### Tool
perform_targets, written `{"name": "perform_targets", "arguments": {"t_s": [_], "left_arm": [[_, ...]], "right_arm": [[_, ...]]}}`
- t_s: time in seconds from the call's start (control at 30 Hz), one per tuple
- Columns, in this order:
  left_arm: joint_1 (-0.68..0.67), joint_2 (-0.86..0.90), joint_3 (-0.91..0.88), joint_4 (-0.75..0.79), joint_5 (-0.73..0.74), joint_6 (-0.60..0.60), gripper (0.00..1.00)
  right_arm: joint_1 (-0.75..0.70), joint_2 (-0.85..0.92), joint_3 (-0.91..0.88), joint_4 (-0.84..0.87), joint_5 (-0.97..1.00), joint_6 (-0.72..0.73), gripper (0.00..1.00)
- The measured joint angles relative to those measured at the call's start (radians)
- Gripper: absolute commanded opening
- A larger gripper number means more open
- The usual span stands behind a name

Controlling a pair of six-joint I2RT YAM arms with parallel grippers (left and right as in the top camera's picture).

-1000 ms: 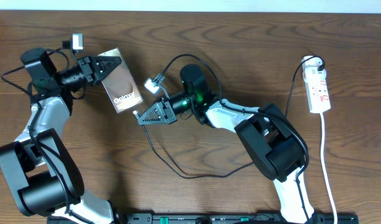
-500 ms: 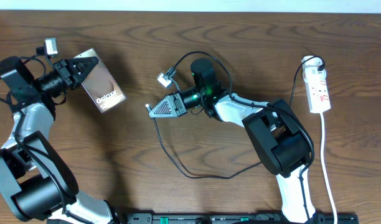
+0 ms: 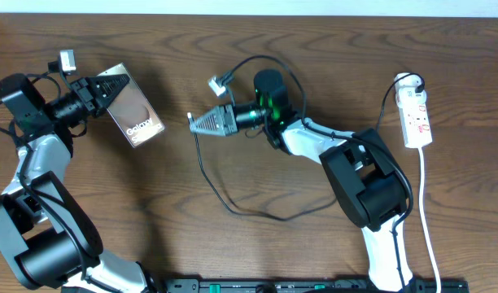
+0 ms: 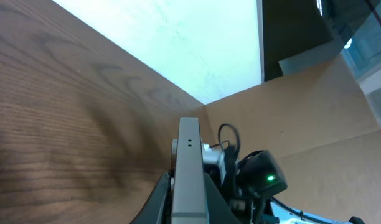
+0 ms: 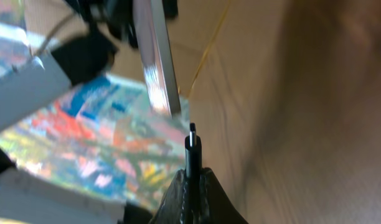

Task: Plug charger to phone and switch on socket

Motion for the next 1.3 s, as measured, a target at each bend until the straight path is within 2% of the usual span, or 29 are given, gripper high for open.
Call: {"name": "perform_targets", "arguments": {"t_s": [0.23,0.47,0.57,0.7,1.0,1.3], "left_arm": [[0.000,0.000,0.000,0.000,0.002,-0.003,0.08],[0.000,0.000,0.000,0.000,0.004,-0.003,0.07],[0.000,0.000,0.000,0.000,0.005,-0.003,0.07],[0.000,0.000,0.000,0.000,0.005,-0.003,0.07],[0.000,0.000,0.000,0.000,0.005,-0.003,0.07],[0.000,0.000,0.000,0.000,0.006,-0.003,0.07]], "right_arm": [[-0.046,0.000,0.038,-0.063,0.159,0.013,0.01],[-0.165,0.000,0.039,-0.174,0.265,-0.029,0.02],[-0.220,0.000,0.046,-0.336,0.287,-0.084,0.01],[-0.268,-0.001,0.068,-0.636,0.346,-0.214,0.02],[-0.266,-0.051,0.225,-1.245,0.555,-0.500,0.01],[-0.239,-0.126,0.367,-1.670,0.743,-0.592,0.01]]}}
